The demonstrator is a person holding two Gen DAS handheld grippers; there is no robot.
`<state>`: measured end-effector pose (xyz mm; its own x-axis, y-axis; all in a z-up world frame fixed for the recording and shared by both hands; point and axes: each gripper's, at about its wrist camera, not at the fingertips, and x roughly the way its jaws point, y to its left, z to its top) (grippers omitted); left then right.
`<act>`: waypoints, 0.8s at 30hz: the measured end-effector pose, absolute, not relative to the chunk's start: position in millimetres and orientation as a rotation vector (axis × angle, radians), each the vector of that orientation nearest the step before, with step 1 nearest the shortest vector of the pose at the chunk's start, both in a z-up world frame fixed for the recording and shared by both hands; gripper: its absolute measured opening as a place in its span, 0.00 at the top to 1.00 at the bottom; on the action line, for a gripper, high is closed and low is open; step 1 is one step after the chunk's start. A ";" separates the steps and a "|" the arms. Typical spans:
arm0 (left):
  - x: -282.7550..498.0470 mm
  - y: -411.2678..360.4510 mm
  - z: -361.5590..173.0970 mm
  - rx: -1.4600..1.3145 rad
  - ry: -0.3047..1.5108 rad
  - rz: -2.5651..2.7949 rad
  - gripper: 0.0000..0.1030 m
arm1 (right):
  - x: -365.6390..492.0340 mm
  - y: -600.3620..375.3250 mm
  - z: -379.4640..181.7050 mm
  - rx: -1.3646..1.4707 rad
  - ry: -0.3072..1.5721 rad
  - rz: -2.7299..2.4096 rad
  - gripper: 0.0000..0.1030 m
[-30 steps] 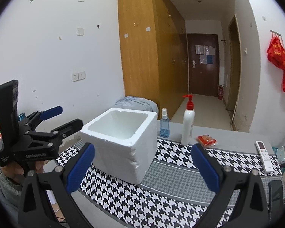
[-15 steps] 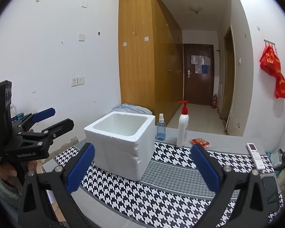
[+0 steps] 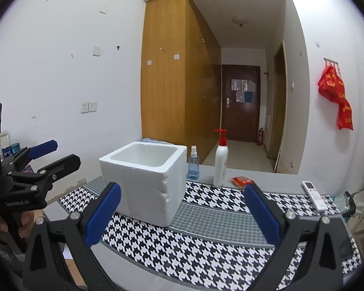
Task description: Organize soft objects
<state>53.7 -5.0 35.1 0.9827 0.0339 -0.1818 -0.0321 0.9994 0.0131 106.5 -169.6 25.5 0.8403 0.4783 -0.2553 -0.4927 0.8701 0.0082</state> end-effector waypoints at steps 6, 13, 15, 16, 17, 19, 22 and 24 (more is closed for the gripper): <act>47.8 -8.0 25.0 0.017 0.173 0.045 0.01 | 105.3 -171.3 14.7 -0.036 0.263 0.528 0.00; 47.3 -2.4 13.9 0.011 0.183 0.065 0.01 | 100.5 -171.8 6.0 -0.031 0.264 0.525 0.00; 47.2 -0.2 11.3 0.007 0.189 0.066 0.01 | 100.0 -171.1 3.6 -0.035 0.265 0.525 0.00; 47.4 1.0 10.2 0.004 0.194 0.066 0.01 | 99.5 -170.4 2.0 -0.040 0.267 0.527 0.00; 47.2 2.1 9.1 0.001 0.195 0.064 0.01 | 98.7 -170.0 0.9 -0.044 0.266 0.529 0.00; 47.6 3.2 7.0 -0.001 0.201 0.069 0.01 | 97.7 -168.8 -1.5 -0.052 0.268 0.532 0.00; 46.4 3.6 4.7 0.000 0.209 0.067 0.01 | 98.8 -169.2 -4.4 -0.045 0.278 0.536 0.00; 45.7 4.2 3.5 -0.001 0.213 0.065 0.01 | 99.5 -169.9 -6.5 -0.043 0.281 0.535 0.00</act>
<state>45.7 4.2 3.5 0.9754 0.0645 -0.2109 -0.0646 0.9979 0.0064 99.5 -169.9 -6.5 0.8228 0.4972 -0.2752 -0.5088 0.8602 0.0329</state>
